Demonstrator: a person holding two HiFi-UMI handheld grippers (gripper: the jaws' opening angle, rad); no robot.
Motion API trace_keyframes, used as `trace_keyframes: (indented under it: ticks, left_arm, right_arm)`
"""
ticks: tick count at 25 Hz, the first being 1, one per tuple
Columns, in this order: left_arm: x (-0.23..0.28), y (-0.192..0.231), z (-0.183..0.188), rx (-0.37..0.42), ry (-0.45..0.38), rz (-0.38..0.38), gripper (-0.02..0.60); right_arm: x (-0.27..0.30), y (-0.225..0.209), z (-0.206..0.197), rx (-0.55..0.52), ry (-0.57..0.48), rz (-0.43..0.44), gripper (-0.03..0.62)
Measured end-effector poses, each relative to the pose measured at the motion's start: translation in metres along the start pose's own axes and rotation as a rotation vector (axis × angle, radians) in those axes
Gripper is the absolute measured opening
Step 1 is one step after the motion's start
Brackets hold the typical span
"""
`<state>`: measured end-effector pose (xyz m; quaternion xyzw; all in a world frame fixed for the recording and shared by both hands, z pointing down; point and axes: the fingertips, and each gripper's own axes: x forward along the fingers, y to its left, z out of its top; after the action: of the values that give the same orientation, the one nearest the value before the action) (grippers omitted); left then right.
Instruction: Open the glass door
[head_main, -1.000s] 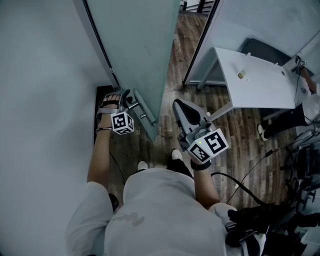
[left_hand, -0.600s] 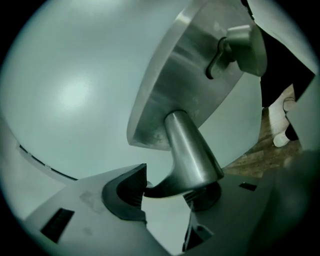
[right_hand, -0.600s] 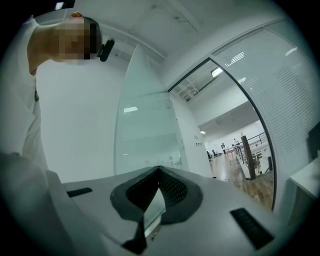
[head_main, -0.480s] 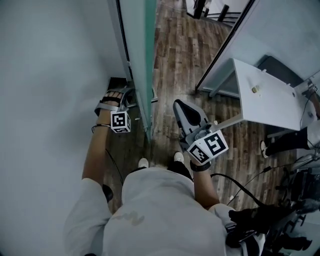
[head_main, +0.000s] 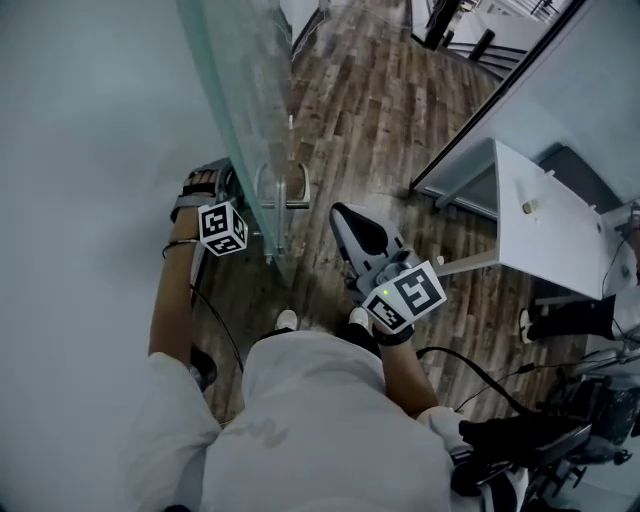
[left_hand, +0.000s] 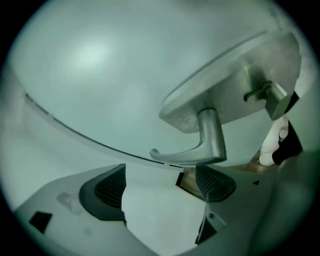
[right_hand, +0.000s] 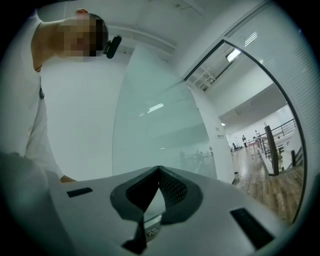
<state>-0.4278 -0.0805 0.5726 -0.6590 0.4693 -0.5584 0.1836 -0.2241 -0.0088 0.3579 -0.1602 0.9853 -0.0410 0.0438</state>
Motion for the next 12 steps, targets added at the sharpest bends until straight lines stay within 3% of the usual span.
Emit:
trace_keyframes:
  ticks: [6, 12]
  left_arm:
    - [-0.043, 0.005, -0.064, -0.372, -0.038, 0.059, 0.411]
    - [-0.107, 0.007, -0.13, -0.823, -0.082, 0.19, 0.409]
  right_arm:
    - [0.046, 0.032, -0.02, 0.011, 0.029, 0.104, -0.001]
    - [0.093, 0.079, -0.039, -0.005, 0.087, 0.206, 0.0]
